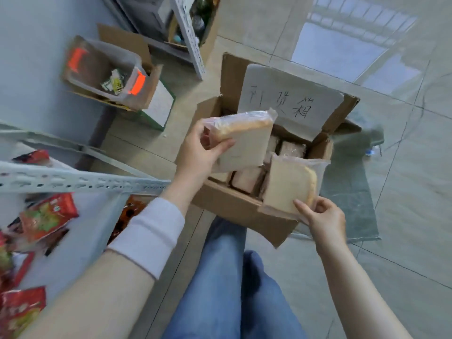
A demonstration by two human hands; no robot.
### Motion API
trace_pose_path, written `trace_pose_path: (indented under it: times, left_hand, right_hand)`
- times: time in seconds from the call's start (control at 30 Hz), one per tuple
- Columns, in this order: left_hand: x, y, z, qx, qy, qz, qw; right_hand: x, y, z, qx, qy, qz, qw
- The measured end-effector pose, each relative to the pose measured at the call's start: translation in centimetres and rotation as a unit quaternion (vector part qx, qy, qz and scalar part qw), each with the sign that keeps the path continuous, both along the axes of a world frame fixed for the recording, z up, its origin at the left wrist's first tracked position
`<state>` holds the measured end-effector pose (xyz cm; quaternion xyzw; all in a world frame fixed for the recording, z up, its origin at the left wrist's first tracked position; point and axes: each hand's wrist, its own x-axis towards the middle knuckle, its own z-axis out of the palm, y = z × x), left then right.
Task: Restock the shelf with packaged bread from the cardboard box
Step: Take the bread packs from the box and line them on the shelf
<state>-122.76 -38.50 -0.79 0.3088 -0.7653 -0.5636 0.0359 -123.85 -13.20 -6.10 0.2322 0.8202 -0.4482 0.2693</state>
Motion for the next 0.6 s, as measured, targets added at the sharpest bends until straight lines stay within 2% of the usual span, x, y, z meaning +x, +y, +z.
trace_pose_path:
  times: [0.1, 0.23, 0.4, 0.6]
  left_hand:
    - [7.1, -2.7, 8.2, -0.008, 0.087, 0.098, 0.991]
    - [17.5, -6.6, 18.7, -0.044, 0.171, 0.212, 0.961]
    - [31.3, -12.3, 29.9, -0.134, 0.231, 0.309, 0.913]
    - [49.4, -20.5, 36.3, -0.222, 0.210, 0.415, 0.857]
  right_hand:
    - [2.3, -2.4, 6.6, -0.087, 0.029, 0.080, 0.993]
    - [6.6, -7.6, 16.0, -0.179, 0.069, 0.198, 0.961]
    - [13.8, -16.2, 26.3, -0.269, 0.116, 0.337, 0.895]
    - [25.1, -30.8, 33.9, -0.340, 0.191, 0.462, 0.796]
